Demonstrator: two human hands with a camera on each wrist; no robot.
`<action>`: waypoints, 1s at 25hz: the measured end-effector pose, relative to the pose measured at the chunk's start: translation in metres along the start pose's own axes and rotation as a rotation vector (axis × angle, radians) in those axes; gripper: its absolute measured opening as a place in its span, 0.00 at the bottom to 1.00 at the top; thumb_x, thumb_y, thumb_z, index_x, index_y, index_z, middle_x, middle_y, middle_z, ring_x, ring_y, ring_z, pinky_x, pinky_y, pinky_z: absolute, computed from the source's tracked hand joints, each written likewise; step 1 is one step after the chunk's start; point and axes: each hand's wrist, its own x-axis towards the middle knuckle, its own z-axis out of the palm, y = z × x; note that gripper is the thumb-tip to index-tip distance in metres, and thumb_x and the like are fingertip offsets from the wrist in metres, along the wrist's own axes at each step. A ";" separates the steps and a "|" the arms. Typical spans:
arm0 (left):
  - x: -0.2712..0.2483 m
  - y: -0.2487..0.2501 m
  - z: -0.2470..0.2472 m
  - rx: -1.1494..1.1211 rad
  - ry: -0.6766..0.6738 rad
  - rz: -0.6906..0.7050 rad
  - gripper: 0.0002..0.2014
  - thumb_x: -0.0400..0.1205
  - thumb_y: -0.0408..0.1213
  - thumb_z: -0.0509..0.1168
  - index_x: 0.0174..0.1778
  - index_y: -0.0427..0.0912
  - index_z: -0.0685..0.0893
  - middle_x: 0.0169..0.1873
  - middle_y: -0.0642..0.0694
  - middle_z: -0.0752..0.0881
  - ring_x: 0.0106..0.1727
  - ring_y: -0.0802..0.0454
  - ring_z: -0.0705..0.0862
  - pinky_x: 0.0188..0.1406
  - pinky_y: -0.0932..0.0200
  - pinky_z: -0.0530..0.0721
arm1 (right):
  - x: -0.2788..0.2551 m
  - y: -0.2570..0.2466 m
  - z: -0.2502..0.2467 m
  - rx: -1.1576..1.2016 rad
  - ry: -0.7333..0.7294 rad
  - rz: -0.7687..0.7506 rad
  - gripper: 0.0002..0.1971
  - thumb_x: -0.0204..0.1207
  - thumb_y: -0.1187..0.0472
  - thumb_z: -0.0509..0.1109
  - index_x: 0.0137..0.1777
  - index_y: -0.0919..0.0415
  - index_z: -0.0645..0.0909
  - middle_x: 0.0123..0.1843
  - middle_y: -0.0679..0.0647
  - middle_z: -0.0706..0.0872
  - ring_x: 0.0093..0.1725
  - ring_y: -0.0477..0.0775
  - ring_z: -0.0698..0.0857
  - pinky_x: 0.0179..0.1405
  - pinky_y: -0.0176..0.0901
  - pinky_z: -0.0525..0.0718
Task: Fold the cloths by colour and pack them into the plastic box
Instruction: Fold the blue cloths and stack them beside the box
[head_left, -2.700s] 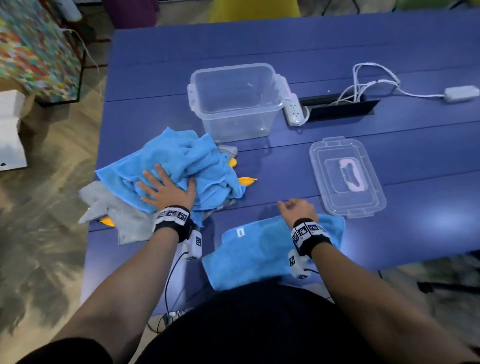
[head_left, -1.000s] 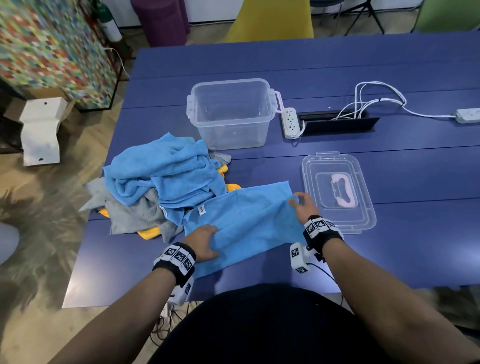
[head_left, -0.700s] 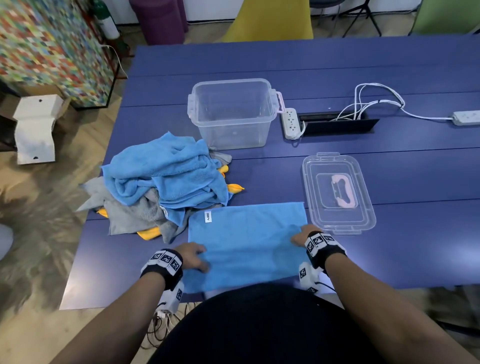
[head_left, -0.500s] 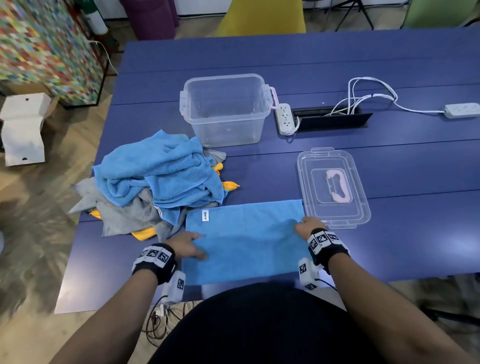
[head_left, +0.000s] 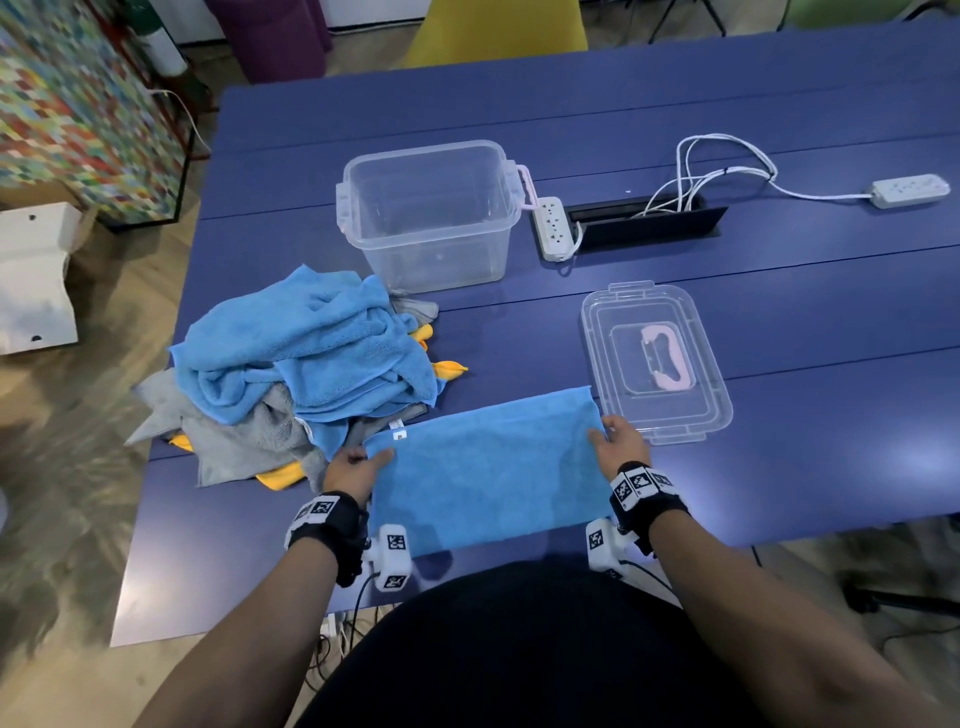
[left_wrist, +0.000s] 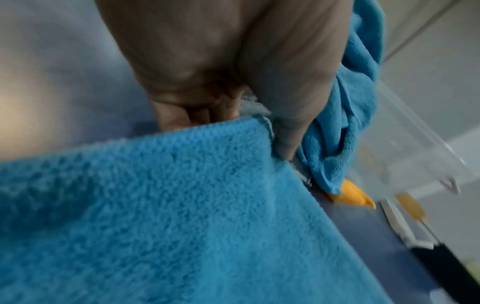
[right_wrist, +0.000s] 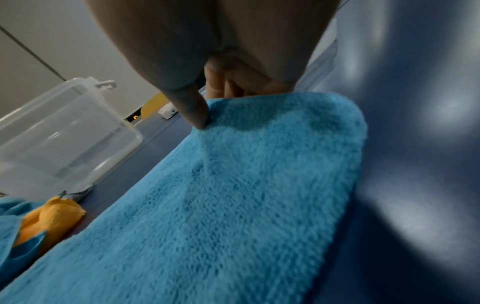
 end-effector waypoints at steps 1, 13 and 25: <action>-0.002 0.003 0.000 -0.086 0.021 0.053 0.17 0.68 0.41 0.82 0.41 0.44 0.79 0.39 0.44 0.84 0.44 0.44 0.84 0.52 0.52 0.85 | -0.001 -0.002 0.001 0.026 0.011 -0.022 0.10 0.82 0.58 0.64 0.60 0.58 0.79 0.51 0.52 0.81 0.48 0.53 0.78 0.48 0.39 0.73; -0.014 0.007 -0.005 0.183 0.156 0.111 0.21 0.76 0.47 0.75 0.58 0.39 0.78 0.51 0.41 0.85 0.59 0.40 0.85 0.63 0.48 0.81 | 0.008 -0.032 0.000 -0.025 0.107 -0.004 0.12 0.82 0.61 0.63 0.64 0.59 0.74 0.46 0.59 0.84 0.47 0.64 0.85 0.41 0.45 0.78; -0.015 0.006 -0.013 1.064 -0.137 0.078 0.41 0.69 0.69 0.70 0.68 0.41 0.78 0.61 0.42 0.85 0.60 0.43 0.84 0.56 0.54 0.84 | -0.010 -0.018 0.036 -0.462 -0.279 -0.307 0.25 0.67 0.58 0.78 0.61 0.46 0.73 0.59 0.47 0.73 0.54 0.50 0.82 0.52 0.43 0.84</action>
